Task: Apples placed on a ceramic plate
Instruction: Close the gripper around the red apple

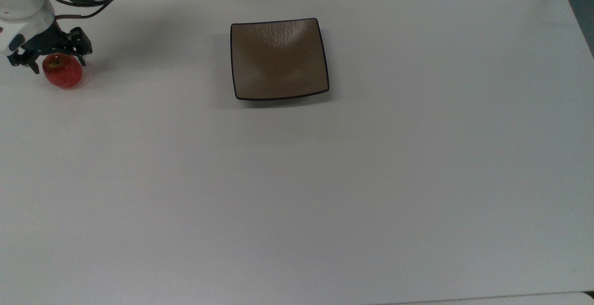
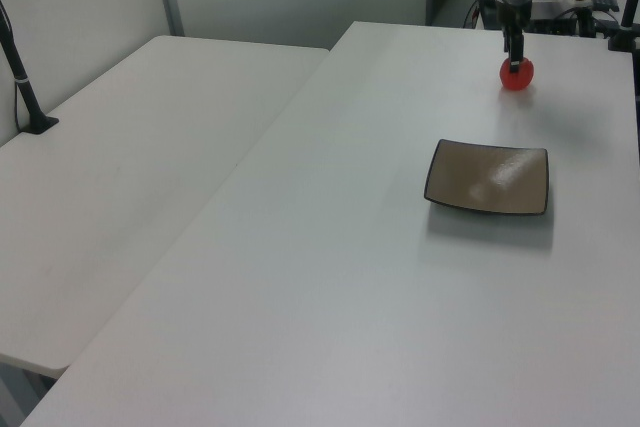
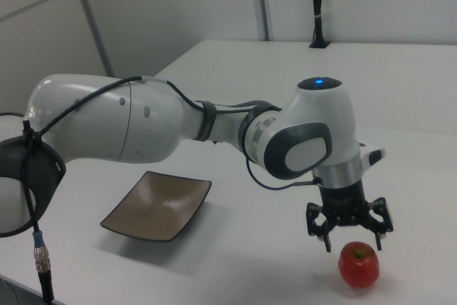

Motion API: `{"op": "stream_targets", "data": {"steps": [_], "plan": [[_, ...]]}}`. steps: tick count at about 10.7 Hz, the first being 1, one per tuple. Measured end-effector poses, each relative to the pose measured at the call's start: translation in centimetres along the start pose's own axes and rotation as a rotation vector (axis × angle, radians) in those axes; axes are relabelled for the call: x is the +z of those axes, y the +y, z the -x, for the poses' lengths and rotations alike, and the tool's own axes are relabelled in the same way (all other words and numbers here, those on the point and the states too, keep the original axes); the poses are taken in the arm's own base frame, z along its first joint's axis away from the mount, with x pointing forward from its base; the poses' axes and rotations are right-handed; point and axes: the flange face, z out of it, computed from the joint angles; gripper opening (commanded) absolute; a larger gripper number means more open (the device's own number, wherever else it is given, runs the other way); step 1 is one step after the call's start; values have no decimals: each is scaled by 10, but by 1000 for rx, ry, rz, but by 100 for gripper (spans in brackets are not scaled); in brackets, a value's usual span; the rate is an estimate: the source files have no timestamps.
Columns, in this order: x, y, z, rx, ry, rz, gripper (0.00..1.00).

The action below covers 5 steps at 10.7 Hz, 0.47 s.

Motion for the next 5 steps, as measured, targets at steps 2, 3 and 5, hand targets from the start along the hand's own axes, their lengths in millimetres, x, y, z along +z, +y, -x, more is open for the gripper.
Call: {"op": "stream_targets", "data": {"steps": [2, 3, 5], "plan": [[14, -2, 4, -33, -36, 29, 100], [19, -3, 5, -47, -47, 44, 100], [29, -6, 7, -61, -52, 57, 81]]}}
